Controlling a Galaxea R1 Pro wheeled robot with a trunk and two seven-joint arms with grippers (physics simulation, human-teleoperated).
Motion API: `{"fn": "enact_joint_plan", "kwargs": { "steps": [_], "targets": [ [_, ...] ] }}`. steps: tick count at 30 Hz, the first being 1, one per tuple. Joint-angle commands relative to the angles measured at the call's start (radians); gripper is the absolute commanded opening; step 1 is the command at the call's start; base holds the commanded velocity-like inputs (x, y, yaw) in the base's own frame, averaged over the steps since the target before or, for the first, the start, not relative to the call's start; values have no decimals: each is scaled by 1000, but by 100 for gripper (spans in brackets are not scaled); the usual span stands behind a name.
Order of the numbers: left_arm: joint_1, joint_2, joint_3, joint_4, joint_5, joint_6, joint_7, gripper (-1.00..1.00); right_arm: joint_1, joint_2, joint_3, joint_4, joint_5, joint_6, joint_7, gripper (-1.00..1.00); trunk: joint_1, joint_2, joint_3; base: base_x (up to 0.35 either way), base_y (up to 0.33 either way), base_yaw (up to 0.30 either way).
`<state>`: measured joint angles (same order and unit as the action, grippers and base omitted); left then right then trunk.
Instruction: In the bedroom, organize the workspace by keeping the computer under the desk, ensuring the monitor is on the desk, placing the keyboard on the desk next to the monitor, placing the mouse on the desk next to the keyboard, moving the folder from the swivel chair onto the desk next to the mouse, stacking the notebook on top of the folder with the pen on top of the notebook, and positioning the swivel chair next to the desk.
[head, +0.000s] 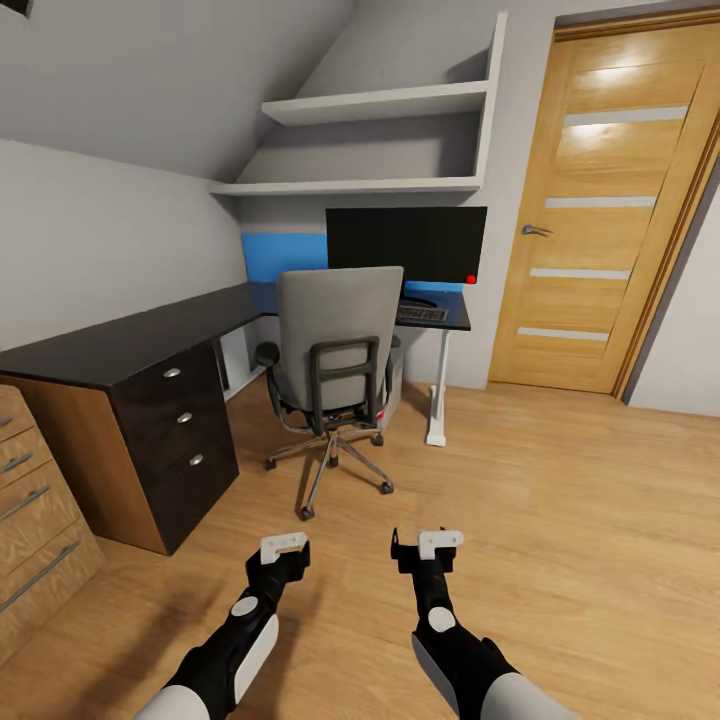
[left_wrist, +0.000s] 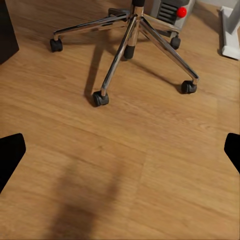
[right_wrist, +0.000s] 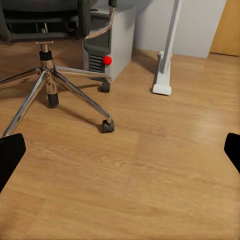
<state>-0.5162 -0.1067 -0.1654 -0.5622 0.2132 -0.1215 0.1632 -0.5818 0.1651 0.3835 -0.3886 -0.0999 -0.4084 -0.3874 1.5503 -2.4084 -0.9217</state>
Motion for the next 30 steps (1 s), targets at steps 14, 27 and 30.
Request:
{"fn": "enact_joint_plan", "kwargs": {
  "steps": [14, 27, 30],
  "targets": [
    [-1, 30, -4, 11, 13, -3, 9, 100, -1, -3, 5, 1, -13, -6, -5, 100, -39, 70, 30, -1, 0, 0],
    [-1, 68, -1, 95, 18, -4, 10, 100, -1, -7, 1, 1, -16, -4, -6, 100, -88, 161, 71, 0, 0, 0],
    [-1, 71, -1, 150, 61, -15, 10, 100, -1, -7, -2, 1, -35, -4, -7, 100, -100, 182, 81, 0, 0, 0]
  ]
}}
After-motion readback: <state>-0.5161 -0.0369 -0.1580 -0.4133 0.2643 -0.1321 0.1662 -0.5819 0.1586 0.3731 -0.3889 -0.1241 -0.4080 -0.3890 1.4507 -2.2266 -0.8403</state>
